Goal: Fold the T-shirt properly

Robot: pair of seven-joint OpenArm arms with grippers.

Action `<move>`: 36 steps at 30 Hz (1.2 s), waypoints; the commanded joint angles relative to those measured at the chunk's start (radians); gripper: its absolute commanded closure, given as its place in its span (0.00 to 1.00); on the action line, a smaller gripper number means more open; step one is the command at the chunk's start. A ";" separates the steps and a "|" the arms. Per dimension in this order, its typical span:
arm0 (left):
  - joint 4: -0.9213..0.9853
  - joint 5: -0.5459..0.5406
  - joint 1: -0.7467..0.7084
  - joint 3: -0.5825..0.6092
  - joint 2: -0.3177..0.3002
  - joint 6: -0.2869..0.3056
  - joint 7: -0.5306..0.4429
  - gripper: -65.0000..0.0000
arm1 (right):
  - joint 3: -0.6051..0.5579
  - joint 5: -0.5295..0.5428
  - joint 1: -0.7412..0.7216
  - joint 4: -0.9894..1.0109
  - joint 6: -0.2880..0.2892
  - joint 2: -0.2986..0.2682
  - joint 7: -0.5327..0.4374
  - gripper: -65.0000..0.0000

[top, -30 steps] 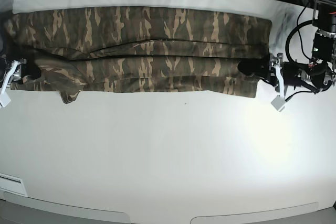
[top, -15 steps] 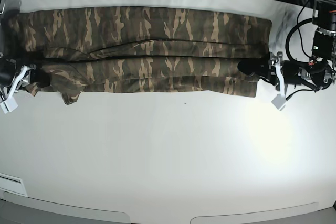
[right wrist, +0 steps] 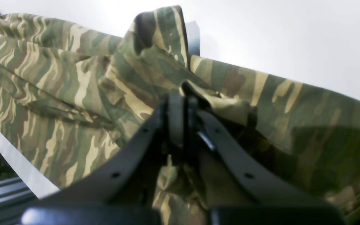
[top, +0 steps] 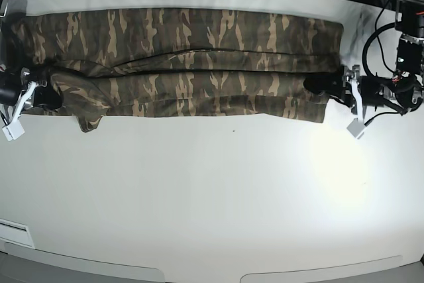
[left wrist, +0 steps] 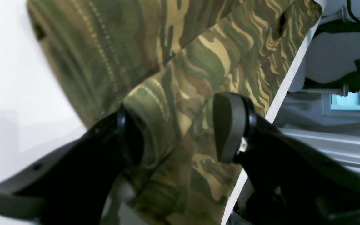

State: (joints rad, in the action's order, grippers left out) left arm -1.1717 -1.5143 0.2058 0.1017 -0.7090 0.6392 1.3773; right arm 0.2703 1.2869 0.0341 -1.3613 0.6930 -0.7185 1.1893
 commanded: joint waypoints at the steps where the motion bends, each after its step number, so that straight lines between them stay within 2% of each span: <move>1: -0.005 0.031 0.011 -0.030 -0.023 -0.003 0.019 0.44 | 0.011 0.020 -0.014 -0.011 0.005 -0.029 -0.014 1.00; 5: -0.005 0.038 0.011 -0.121 -0.023 -0.003 0.018 0.44 | 0.011 0.026 -0.014 -0.011 0.005 -0.030 -0.014 1.00; 8: -0.005 0.090 0.010 -0.186 -0.023 -0.004 -0.027 0.44 | 0.011 0.026 -0.015 -0.011 0.005 -0.030 -0.014 1.00; 13: -0.005 0.113 0.010 -0.200 -0.020 -0.014 -0.031 0.44 | 0.011 0.026 -0.014 -0.011 0.005 -0.029 -0.014 1.00; 16: -0.005 0.222 0.011 -0.201 -0.021 -0.016 -0.065 0.44 | 0.011 0.024 -0.014 -0.011 0.005 -0.030 -0.014 1.00; 19: -0.005 0.375 0.011 -0.227 -0.022 -0.072 -0.148 0.44 | 0.011 0.022 -0.014 -0.011 0.005 -0.030 -0.013 1.00; 21: -0.005 0.395 0.011 -0.266 -0.022 -0.095 -0.178 0.46 | 0.011 0.022 -0.014 -0.011 0.005 -0.029 -0.014 1.00; 22: -0.005 0.375 0.011 -0.291 -0.022 -0.092 -0.175 0.49 | 0.011 0.022 -0.014 -0.011 0.005 -0.029 -0.015 1.00; 24: -0.005 0.267 0.011 -0.353 -0.022 -0.055 -0.141 0.66 | 0.011 0.022 -0.014 -0.011 0.005 -0.029 -0.015 1.00; 26: -0.005 0.110 0.011 -0.414 -0.022 -0.002 -0.074 0.97 | 0.011 0.023 -0.014 -0.011 0.005 -0.029 -0.015 1.00; 27: -0.005 0.031 0.011 -0.441 -0.023 0.012 -0.036 1.00 | 0.011 0.023 -0.014 -0.011 0.005 -0.029 -0.015 1.00; 28: -0.005 0.031 0.011 -0.462 -0.022 0.025 -0.002 1.00 | 0.011 0.023 -0.014 -0.011 0.005 -0.029 -0.015 1.00; 33: -0.006 0.031 0.010 -0.490 -0.019 0.027 0.001 1.00 | 0.011 0.069 -0.014 -0.014 0.005 -0.029 -0.011 1.00; 36: -0.006 0.031 0.008 -0.489 -0.014 0.027 0.001 1.00 | 0.011 0.147 -0.014 -0.040 0.005 -0.029 0.065 1.00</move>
State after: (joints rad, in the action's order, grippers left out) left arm -1.1648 -1.4590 0.1967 -0.3790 -0.6987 0.6598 1.3838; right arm 0.2703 1.3991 0.0360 -1.3823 0.6926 -0.7193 1.2709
